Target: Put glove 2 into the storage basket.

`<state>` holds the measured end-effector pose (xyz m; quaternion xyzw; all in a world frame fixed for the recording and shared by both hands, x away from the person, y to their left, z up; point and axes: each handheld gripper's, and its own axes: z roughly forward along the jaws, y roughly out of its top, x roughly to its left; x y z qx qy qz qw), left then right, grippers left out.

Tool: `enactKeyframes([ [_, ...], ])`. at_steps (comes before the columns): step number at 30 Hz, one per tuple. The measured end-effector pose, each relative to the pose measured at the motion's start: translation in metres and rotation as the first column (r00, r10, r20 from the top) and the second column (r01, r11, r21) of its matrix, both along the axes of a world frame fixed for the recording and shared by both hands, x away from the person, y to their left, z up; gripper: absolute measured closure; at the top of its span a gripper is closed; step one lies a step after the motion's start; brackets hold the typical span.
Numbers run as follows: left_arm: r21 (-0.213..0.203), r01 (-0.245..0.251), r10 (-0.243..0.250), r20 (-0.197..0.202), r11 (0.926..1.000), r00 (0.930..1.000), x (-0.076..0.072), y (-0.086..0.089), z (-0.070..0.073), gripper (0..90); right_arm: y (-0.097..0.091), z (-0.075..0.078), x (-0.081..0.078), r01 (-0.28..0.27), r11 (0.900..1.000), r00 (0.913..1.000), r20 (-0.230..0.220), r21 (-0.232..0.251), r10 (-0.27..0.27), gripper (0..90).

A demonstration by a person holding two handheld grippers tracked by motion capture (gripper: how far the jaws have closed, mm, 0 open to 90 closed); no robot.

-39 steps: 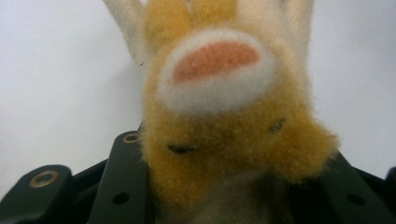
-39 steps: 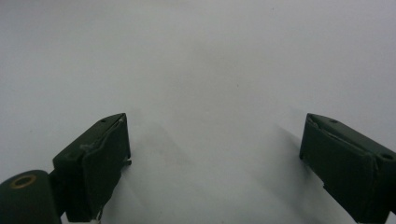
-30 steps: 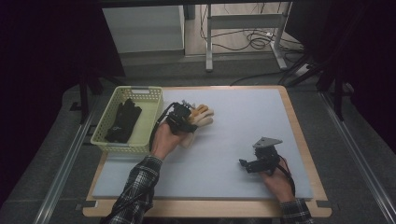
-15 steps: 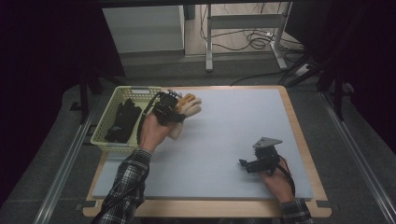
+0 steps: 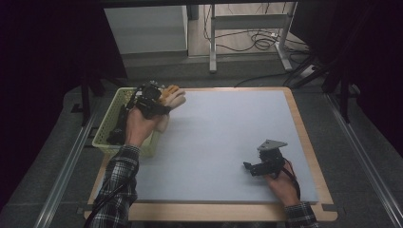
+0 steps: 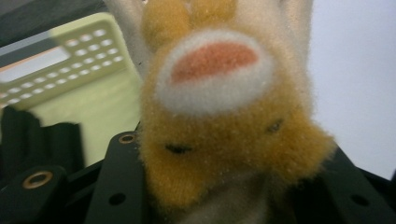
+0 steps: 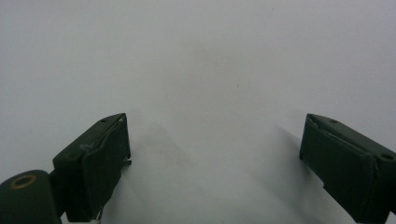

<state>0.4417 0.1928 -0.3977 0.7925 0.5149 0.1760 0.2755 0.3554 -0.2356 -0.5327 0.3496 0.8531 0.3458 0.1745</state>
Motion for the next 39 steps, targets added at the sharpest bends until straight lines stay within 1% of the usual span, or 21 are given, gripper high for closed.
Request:
enactKeyframes([
  [3,0.003,-0.033,0.033,-0.001,0.9995,0.9995,0.001,0.013,-0.002,54.1,0.0,0.0,0.0,-0.001,1.0,1.0,0.001,-0.001,0.001,8.3],
  [6,-0.002,-0.074,0.074,-0.002,0.9973,0.9973,0.003,0.03,-0.006,53.9,0.0,0.0,0.0,-0.001,1.0,1.0,0.001,-0.001,0.001,8.3],
  [11,-0.006,-0.133,0.133,-0.005,0.9911,0.9912,0.006,0.052,-0.015,53.6,0.0,0.0,0.0,-0.001,1.0,1.0,0.001,0.0,0.001,8.3],
  [13,-0.002,-0.152,0.152,-0.008,0.9883,0.9883,0.007,0.06,-0.019,53.5,0.0,0.0,0.0,-0.001,1.0,1.0,0.001,0.0,0.001,8.3],
  [19,0.017,-0.189,0.19,-0.011,0.9817,0.9818,0.013,0.074,-0.035,53.2,0.0,0.0,0.0,-0.001,1.0,1.0,0.001,0.0,0.001,8.3],
  [21,0.028,-0.197,0.197,-0.009,0.98,0.9803,0.016,0.076,-0.042,53.1,0.0,0.0,0.0,-0.001,1.0,1.0,0.001,-0.001,0.001,8.3],
  [24,0.047,-0.207,0.208,-0.018,0.9773,0.978,0.021,0.076,-0.052,53.1,0.0,0.0,0.0,-0.001,1.0,1.0,0.001,0.0,0.001,8.3],
  [26,0.08,-0.204,0.207,-0.034,0.9757,0.9777,0.025,0.074,-0.061,53.0,0.0,0.0,0.0,0.0,1.0,1.0,0.001,0.0,0.0,8.3],
  [30,0.127,-0.195,0.204,-0.063,0.9726,0.9769,0.032,0.068,-0.076,52.8,0.0,0.0,0.0,0.0,1.0,1.0,0.001,0.001,0.0,8.3],
  [31,0.132,-0.195,0.205,-0.069,0.9719,0.9763,0.034,0.067,-0.078,52.7,0.0,0.0,0.0,-0.001,1.0,1.0,0.002,0.0,0.001,8.3],
  [33,0.141,-0.194,0.208,-0.094,0.9709,0.9736,0.037,0.066,-0.085,52.6,0.0,0.0,0.0,-0.001,1.0,1.0,0.002,0.0,0.001,8.3],
  [35,0.132,-0.191,0.206,-0.113,0.9727,0.9721,0.04,0.065,-0.092,52.4,0.0,0.0,0.0,-0.001,1.0,1.0,0.002,0.0,0.001,8.3],
  [38,0.141,-0.175,0.194,-0.138,0.9745,0.9713,0.043,0.061,-0.097,52.1,0.0,0.0,0.0,-0.001,1.0,1.0,0.001,0.001,0.001,8.3],
  [39,0.136,-0.169,0.188,-0.145,0.9762,0.9713,0.044,0.059,-0.098,52.0,0.0,0.0,0.0,-0.001,1.0,1.0,0.001,0.0,0.001,8.3],
])
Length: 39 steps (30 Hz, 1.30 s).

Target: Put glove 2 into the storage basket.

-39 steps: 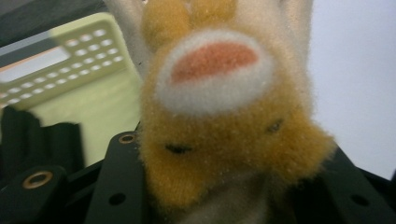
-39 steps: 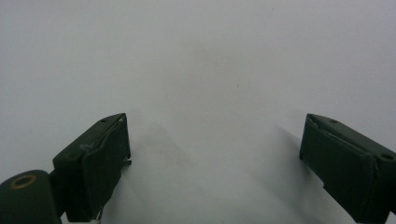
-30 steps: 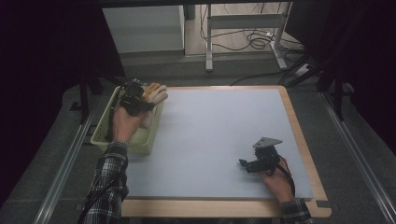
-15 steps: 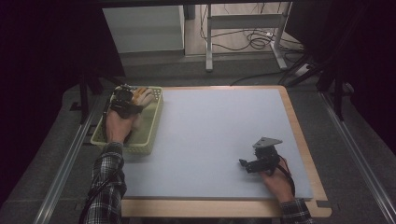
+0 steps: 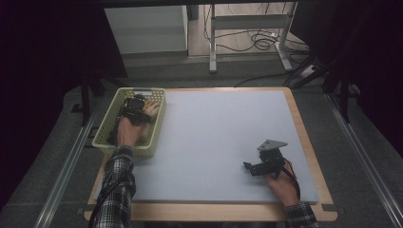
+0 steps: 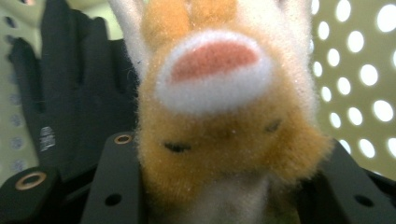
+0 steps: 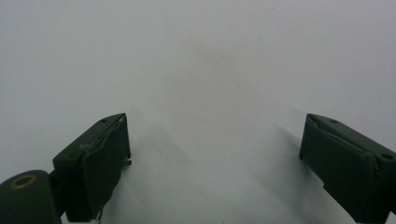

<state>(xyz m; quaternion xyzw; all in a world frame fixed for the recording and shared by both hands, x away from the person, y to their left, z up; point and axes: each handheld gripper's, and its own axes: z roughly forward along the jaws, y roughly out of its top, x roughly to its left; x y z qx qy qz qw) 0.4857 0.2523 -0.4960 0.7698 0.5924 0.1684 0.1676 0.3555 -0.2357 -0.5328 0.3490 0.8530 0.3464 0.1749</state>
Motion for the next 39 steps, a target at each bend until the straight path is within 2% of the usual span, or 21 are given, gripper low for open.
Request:
enactKeyframes([
  [5,-0.009,0.022,-0.022,-0.036,0.9997,0.9991,0.005,-0.008,-0.003,51.2,0.0,0.0,0.0,0.0,1.0,1.0,0.0,0.0,0.0,8.3],
  [13,-0.053,0.026,-0.031,-0.1,0.9983,0.9945,0.01,-0.009,-0.012,48.0,0.0,0.0,0.0,0.0,1.0,1.0,0.0,0.0,0.0,8.3],
  [15,-0.07,0.009,-0.018,-0.118,0.9975,0.9928,0.011,-0.006,-0.014,44.3,0.0,0.0,0.0,0.0,1.0,1.0,0.0,0.0,0.0,8.3],
  [18,-0.066,-0.032,0.023,-0.141,0.9973,0.9897,0.012,0.0,-0.016,30.1,0.0,0.0,0.0,0.0,1.0,1.0,0.0,0.0,0.0,8.3],
  [23,-0.108,-0.05,0.037,-0.123,0.9929,0.9918,0.01,0.007,-0.014,17.9,0.0,0.0,0.0,0.001,1.0,1.0,-0.001,0.0,-0.001,8.3],
  [27,-0.158,-0.043,0.029,-0.091,0.9866,0.9955,0.008,0.011,-0.004,7.6,0.0,0.0,0.0,0.0,1.0,1.0,0.0,0.0,0.0,8.3],
  [33,-0.144,0.008,-0.013,-0.035,0.9895,0.9993,0.0,0.011,0.016,3.2,0.0,0.0,0.0,0.0,1.0,1.0,-0.001,0.0,0.0,8.3],
  [39,-0.126,0.025,-0.024,0.015,0.9918,0.9996,-0.008,0.014,0.027,3.3,0.0,0.0,0.0,0.001,1.0,1.0,-0.001,0.0,-0.001,8.3],
])
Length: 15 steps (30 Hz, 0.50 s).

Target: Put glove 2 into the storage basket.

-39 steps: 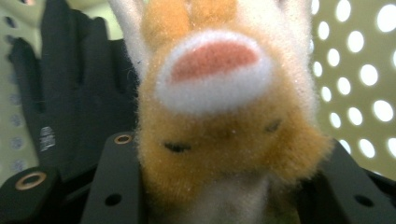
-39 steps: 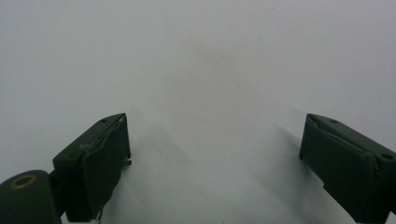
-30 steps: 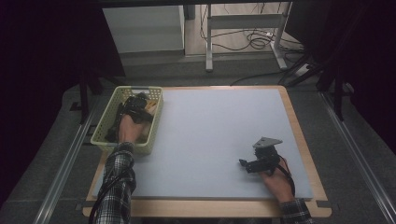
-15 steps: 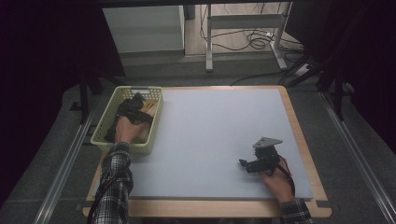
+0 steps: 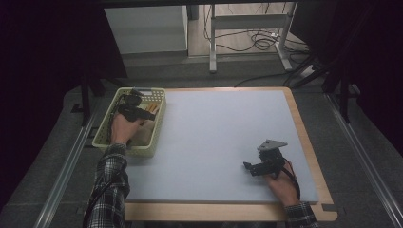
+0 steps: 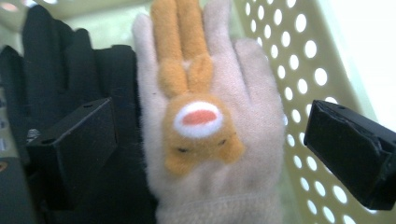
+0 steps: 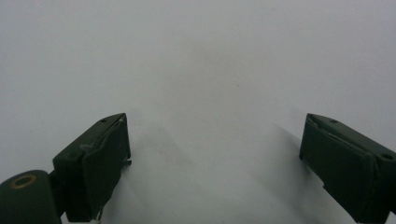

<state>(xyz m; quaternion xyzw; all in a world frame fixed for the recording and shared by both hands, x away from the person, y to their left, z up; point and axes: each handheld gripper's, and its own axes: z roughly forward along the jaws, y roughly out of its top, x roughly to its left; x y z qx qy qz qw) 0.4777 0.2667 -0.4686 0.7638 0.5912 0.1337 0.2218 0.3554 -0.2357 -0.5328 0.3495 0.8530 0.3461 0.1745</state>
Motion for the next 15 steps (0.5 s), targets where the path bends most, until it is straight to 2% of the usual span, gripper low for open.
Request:
enactKeyframes([
  [8,-0.013,0.007,-0.006,0.057,0.9999,0.9984,-0.013,0.007,0.01,1.9,0.0,0.0,0.0,0.0,1.0,1.0,0.0,0.0,0.0,8.3],
  [12,-0.033,0.013,-0.01,0.085,0.9994,0.9963,-0.019,0.012,0.014,0.8,0.0,0.0,0.0,0.0,1.0,1.0,0.0,0.0,0.0,8.3],
  [15,-0.021,0.027,-0.024,0.106,0.9994,0.9941,-0.024,0.013,0.016,0.8,0.0,0.0,0.0,0.0,1.0,1.0,0.001,-0.001,0.0,8.3],
])
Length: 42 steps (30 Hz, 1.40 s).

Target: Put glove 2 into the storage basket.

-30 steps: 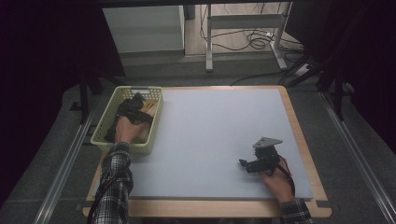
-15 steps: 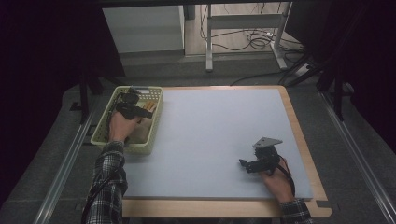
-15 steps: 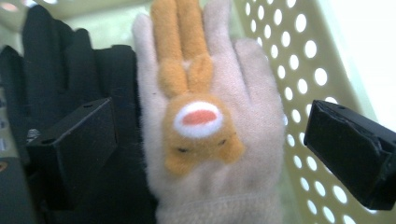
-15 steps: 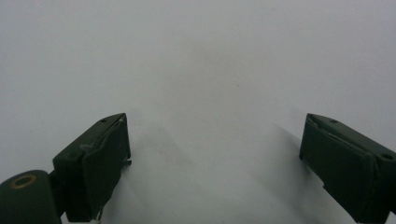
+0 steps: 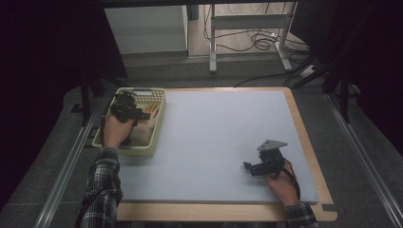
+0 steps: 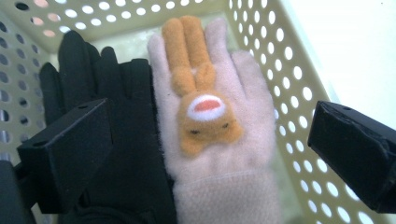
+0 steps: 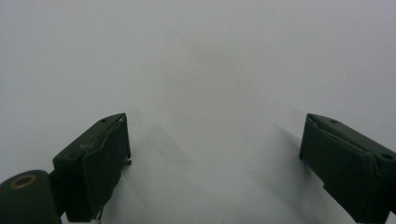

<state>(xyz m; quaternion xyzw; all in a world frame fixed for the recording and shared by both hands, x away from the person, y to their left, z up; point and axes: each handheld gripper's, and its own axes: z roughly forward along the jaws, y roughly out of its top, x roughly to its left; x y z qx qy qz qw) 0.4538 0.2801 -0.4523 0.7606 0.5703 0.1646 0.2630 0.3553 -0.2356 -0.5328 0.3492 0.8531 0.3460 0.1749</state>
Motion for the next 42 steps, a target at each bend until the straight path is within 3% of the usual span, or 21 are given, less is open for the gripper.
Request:
enactKeyframes([
  [18,-0.006,0.079,-0.078,0.093,0.9969,0.9926,-0.026,-0.003,0.008,0.8,0.0,0.0,0.0,0.0,1.0,1.0,0.0,-0.002,0.0,8.3],
  [33,-0.051,0.142,-0.133,0.152,0.9885,0.9794,-0.045,-0.016,0.011,0.8,0.0,0.0,0.0,0.0,1.0,1.0,0.0,-0.003,0.0,8.3],
  [39,-0.077,0.174,-0.159,0.17,0.9818,0.9726,-0.053,-0.022,0.014,1.0,0.0,0.0,0.0,0.0,1.0,1.0,-0.001,-0.003,0.0,8.3],
  [42,-0.07,0.195,-0.18,0.175,0.9784,0.968,-0.056,-0.026,0.014,1.0,0.0,0.0,0.0,0.0,1.0,1.0,0.0,-0.003,0.0,8.3],
])
